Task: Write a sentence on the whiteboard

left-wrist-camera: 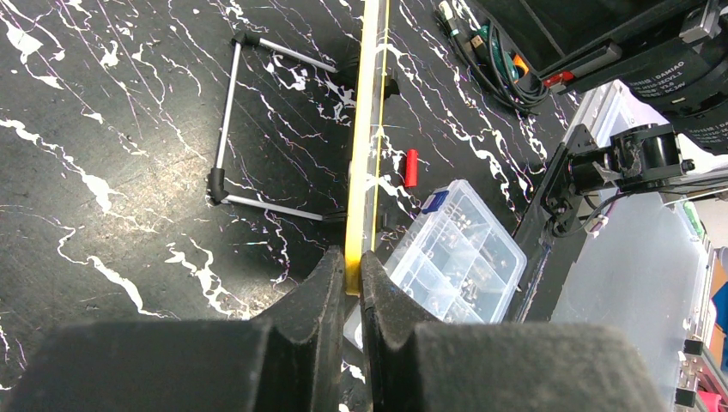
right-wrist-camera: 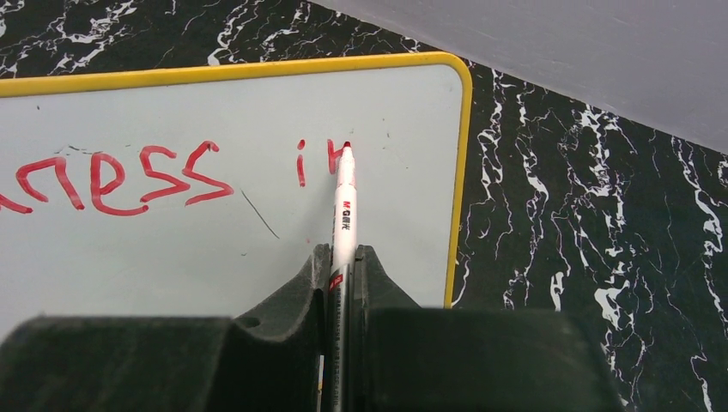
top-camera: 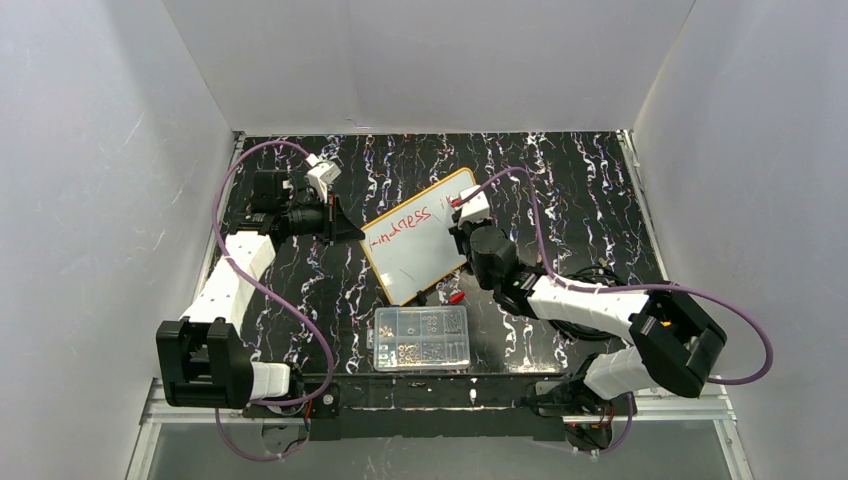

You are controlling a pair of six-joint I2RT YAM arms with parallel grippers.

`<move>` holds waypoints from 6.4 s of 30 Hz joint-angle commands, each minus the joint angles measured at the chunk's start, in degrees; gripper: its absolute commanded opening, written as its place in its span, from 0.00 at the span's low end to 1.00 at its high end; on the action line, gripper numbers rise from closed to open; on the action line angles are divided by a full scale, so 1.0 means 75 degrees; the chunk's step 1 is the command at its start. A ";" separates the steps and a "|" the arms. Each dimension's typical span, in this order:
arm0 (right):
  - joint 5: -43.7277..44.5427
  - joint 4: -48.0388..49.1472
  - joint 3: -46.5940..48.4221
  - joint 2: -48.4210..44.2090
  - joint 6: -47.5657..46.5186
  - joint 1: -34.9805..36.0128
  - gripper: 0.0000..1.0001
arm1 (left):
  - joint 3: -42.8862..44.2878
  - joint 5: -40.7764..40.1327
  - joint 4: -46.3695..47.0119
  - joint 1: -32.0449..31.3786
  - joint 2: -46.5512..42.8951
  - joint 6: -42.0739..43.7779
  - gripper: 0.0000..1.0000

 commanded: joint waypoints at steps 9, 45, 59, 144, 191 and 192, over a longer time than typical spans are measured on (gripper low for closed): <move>0.0122 0.0320 0.0280 0.0132 0.0041 -0.0163 0.01 | 0.0023 0.0283 0.0025 -0.0030 -0.0335 0.0015 0.00; -0.0063 -0.0701 -0.0054 -0.1216 0.0623 -0.0130 0.01 | 0.0020 0.0147 0.0082 -0.0033 -0.0369 -0.0067 0.00; -0.1511 -0.1081 -0.0476 -0.2217 0.1616 0.0821 0.01 | -0.0128 0.0205 0.0434 -0.0041 -0.0451 -0.0459 0.00; -0.0525 -0.0540 0.0515 0.0626 0.1079 0.3023 0.01 | -0.0115 0.0259 0.0458 -0.0066 -0.0444 -0.0461 0.00; 0.0655 -0.0007 0.0499 0.0595 0.0605 0.3012 0.01 | -0.0135 0.0271 0.0458 -0.0077 -0.0458 -0.0466 0.00; 0.0630 0.0004 0.0489 0.0584 0.0559 0.3012 0.01 | -0.0132 0.0271 0.0458 -0.0077 -0.0458 -0.0481 0.00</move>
